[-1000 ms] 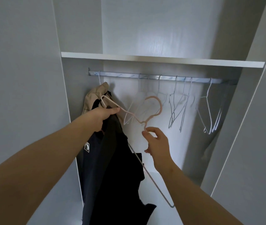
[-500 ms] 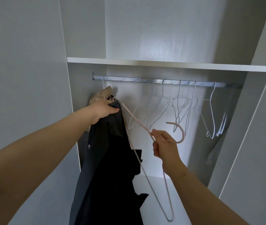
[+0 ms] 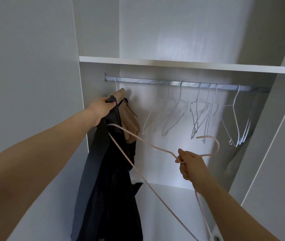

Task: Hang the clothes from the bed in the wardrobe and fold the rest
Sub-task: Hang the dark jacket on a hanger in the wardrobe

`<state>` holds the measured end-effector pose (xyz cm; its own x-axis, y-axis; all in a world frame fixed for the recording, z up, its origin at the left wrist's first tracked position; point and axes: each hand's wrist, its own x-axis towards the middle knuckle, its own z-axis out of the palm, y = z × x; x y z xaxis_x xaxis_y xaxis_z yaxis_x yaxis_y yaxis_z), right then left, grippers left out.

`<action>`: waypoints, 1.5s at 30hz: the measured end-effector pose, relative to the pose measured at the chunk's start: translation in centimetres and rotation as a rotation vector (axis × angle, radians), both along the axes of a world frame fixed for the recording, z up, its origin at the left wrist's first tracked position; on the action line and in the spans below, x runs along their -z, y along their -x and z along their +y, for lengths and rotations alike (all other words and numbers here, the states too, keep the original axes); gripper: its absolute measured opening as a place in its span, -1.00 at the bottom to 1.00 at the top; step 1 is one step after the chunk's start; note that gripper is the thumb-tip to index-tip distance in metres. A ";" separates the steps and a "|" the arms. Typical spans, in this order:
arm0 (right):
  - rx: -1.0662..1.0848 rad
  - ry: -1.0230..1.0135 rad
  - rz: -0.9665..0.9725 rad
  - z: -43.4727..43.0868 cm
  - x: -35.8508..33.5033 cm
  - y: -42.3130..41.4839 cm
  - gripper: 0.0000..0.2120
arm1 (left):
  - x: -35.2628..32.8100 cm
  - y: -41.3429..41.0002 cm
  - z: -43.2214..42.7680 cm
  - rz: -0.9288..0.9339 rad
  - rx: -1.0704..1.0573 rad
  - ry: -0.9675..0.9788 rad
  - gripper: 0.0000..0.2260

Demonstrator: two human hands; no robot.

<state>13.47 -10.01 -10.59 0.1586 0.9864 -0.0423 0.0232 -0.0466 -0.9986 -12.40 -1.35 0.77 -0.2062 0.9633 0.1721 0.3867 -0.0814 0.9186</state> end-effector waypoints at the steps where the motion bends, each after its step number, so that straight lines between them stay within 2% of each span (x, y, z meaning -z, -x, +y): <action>1: -0.002 0.012 -0.034 0.0 -0.1 0.2 -0.63 | 0.0 -0.1 -0.1 -0.002 0.007 -0.013 -0.66; 7: 0.033 -0.005 -0.081 0.1 -1.2 1.9 -0.77 | 0.2 -0.5 -1.5 -0.065 0.108 -0.045 -0.67; 11: 0.021 -0.010 -0.077 0.3 -1.2 4.3 -0.70 | 0.5 -2.2 -2.7 -0.169 0.176 -0.015 -0.65; 16: -0.016 0.045 -0.077 0.2 -0.8 6.6 -0.58 | 0.7 -4.2 -4.8 -0.467 0.261 0.135 -0.93; 18: -0.072 0.048 -0.027 0.2 -0.8 7.8 -0.57 | 0.9 -5.2 -5.4 -0.508 0.327 0.191 -0.95; 22: -0.116 0.031 0.117 -0.4 -1.4 8.6 -0.82 | 1.0 -6.4 -5.9 -0.512 0.442 0.224 -0.94; 24: -0.072 0.025 0.128 -0.6 -2.0 7.2 -0.87 | 0.9 -5.0 -5.9 -0.489 0.509 0.211 -0.93; 26: -0.022 0.006 0.083 -0.5 -2.6 5.9 -0.86 | 1.1 -2.9 -5.8 -0.352 0.580 0.163 -0.89; 27: -0.011 0.001 0.060 -0.5 -2.9 5.5 -0.87 | 1.4 -2.1 -5.8 -0.198 0.579 0.134 -0.88; 28: -0.013 -0.003 0.047 -0.5 -3.1 5.4 -0.88 | 1.7 -1.4 -5.8 0.055 0.540 0.070 -0.88; 29: -0.029 -0.006 0.044 -0.5 -3.3 5.4 -0.87 | 2.0 -1.0 -5.7 0.419 0.473 -0.030 -0.88; 30: -0.053 -0.019 0.050 -0.5 -3.5 5.5 -0.84 | 2.5 -1.0 -5.5 0.792 0.405 -0.156 -0.80; 31: -0.082 -0.046 0.055 -0.6 -3.7 5.6 -0.81 | 3.1 -1.3 -5.4 1.050 0.365 -0.285 -0.67; 32: -0.111 -0.077 0.051 -0.6 -3.8 5.8 -0.80 | 3.7 -1.9 -5.5 1.163 0.376 -0.368 -0.53; 34: -0.147 -0.129 0.028 -0.6 -4.0 6.0 -0.80 | 5.0 -3.4 -5.8 1.122 0.521 -0.402 -0.32; 35: -0.144 -0.147 0.015 -0.6 -4.1 5.9 -0.79 | 5.5 -4.3 -5.9 1.044 0.594 -0.391 -0.31; 38: -0.092 -0.193 -0.043 -0.7 -3.8 5.2 -0.81 | 6.0 -5.6 -6.0 0.862 0.604 -0.388 -0.57; 41: 0.045 -0.303 -0.131 -0.6 -4.2 4.4 -0.92 | 5.6 -6.4 -5.9 0.725 0.525 -0.445 -0.72; 43: 0.184 -0.430 -0.232 -0.4 -4.5 3.8 -0.83 | 5.0 -6.7 -5.6 0.620 0.431 -0.472 -0.77; 45: 0.379 -0.588 -0.227 -0.5 -4.5 3.2 -0.78 | 4.4 -6.5 -5.0 0.491 0.342 -0.464 -0.82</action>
